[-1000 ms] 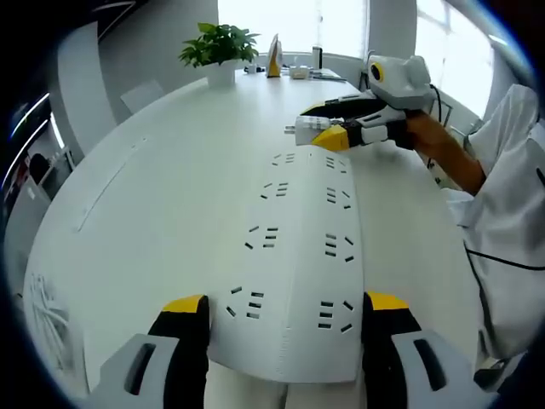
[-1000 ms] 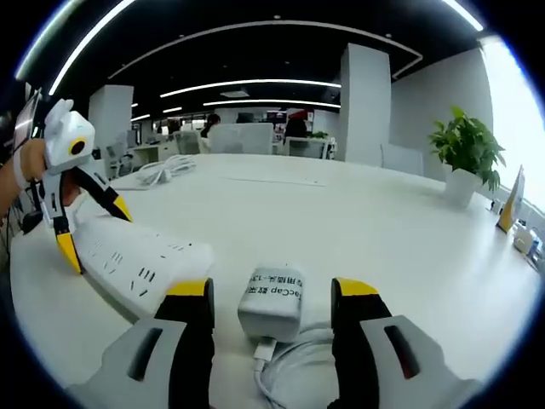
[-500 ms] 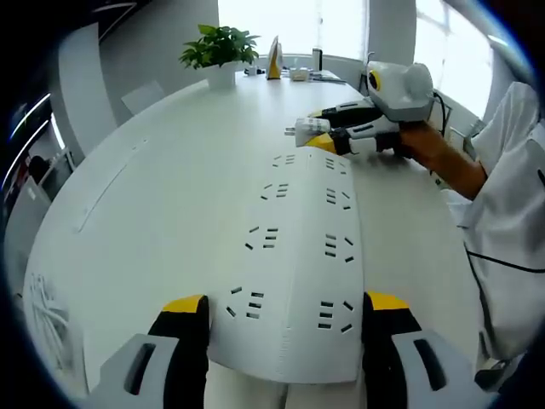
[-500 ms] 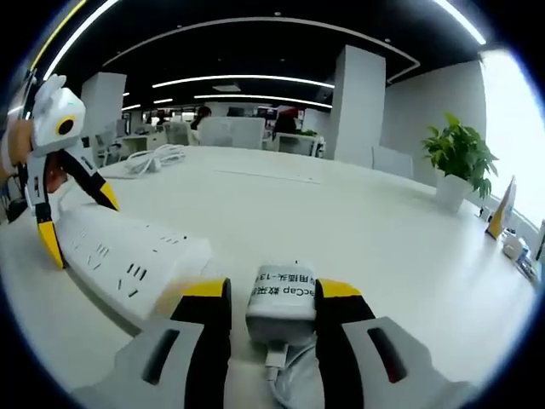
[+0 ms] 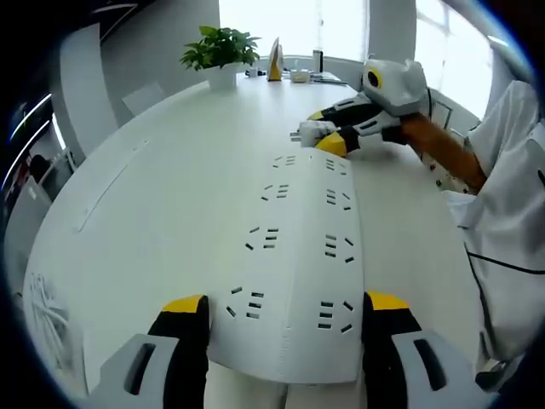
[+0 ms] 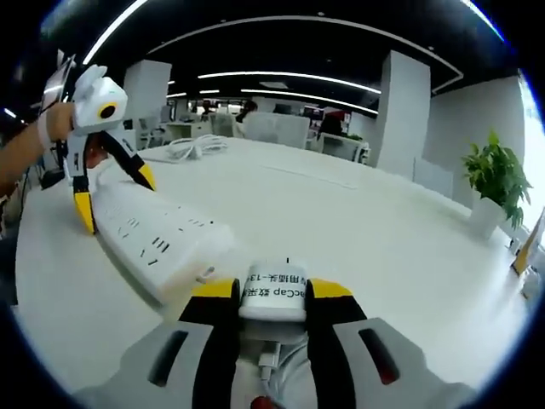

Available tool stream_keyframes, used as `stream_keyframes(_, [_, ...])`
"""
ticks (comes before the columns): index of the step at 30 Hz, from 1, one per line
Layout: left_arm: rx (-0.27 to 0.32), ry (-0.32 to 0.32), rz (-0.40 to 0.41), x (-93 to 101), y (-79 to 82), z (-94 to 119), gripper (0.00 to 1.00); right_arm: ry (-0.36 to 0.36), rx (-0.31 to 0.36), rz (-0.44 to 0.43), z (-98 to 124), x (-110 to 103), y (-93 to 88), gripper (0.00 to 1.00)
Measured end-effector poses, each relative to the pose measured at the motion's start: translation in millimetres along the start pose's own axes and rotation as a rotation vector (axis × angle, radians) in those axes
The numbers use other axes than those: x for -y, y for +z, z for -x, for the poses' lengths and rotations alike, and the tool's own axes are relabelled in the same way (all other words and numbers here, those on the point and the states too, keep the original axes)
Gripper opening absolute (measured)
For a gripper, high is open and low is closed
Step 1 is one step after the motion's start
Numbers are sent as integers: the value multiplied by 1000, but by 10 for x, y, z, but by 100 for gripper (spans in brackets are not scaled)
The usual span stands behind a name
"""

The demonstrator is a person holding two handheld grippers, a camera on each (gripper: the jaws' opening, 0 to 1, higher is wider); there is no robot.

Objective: Straighten the power strip on the desk, plug the charger into it

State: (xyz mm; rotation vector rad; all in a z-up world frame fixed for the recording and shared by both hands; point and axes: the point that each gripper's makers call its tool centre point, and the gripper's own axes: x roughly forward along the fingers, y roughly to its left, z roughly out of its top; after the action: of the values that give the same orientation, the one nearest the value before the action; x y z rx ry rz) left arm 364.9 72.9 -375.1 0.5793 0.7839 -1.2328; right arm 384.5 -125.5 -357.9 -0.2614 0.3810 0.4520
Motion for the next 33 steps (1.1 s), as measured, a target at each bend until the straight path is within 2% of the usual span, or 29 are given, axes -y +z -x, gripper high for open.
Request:
stream_keyframes(3, [0,0,-1,-3,-1,-2,73,61,-3,11,8,-2,-4,29])
stream_keyframes(9, [13,3,-2,-6,1,-2,74,160,31,-5,-5,-5,12,29])
stream_keyframes(11, [20,5,0,-10,2,-1,74,193,53,48,-14,-17,30,29])
stream_keyframes(12, [20,6,2,-13,3,0,74,196,67,155,-21,-8,31,29])
stream_keyframes(14, [18,6,1,-17,3,0,74,194,70,258,-18,-19,32,29])
stream_keyframes(17, [20,6,2,-24,4,-1,74,238,54,138,-3,-62,9,29])
stream_keyframes(24, [32,9,2,-33,12,-3,74,261,89,37,-28,-21,33,29])
stream_keyframes(27, [32,10,2,-36,14,-3,74,249,34,86,18,-12,61,29])
stream_keyframes(28, [33,10,2,-37,15,-3,74,267,15,115,53,-41,112,29])
stream_keyframes(31, [34,9,1,-38,16,-4,74,294,-46,84,177,-109,280,29])
stream_keyframes(33, [35,9,0,-39,18,-4,74,351,-88,64,304,-225,472,28])
